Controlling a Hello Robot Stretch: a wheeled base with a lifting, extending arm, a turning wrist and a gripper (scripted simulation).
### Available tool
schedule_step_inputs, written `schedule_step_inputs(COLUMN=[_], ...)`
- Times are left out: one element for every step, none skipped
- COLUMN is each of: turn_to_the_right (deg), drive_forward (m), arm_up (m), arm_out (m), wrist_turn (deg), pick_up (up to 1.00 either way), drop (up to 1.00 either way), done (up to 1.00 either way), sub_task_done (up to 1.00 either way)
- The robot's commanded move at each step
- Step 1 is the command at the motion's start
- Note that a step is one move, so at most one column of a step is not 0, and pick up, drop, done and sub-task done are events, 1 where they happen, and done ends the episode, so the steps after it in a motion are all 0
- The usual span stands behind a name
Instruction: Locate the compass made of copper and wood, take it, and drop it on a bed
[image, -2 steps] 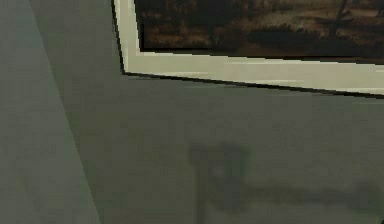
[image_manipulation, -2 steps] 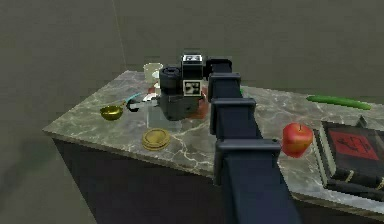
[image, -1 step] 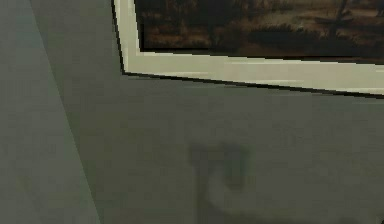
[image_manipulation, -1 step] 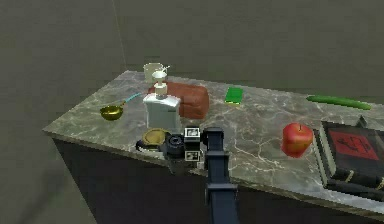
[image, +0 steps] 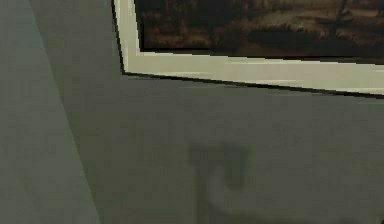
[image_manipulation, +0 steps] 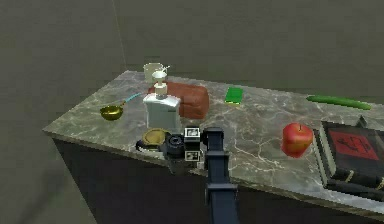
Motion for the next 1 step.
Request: schedule_step_inputs(turn_to_the_right=[0.0], drive_forward=[0.0], arm_up=[0.1], arm_out=[0.0], wrist_turn=[0.0], pick_up=[0.0], drop=[0.0], done=[0.0], sub_task_done=[0.0])
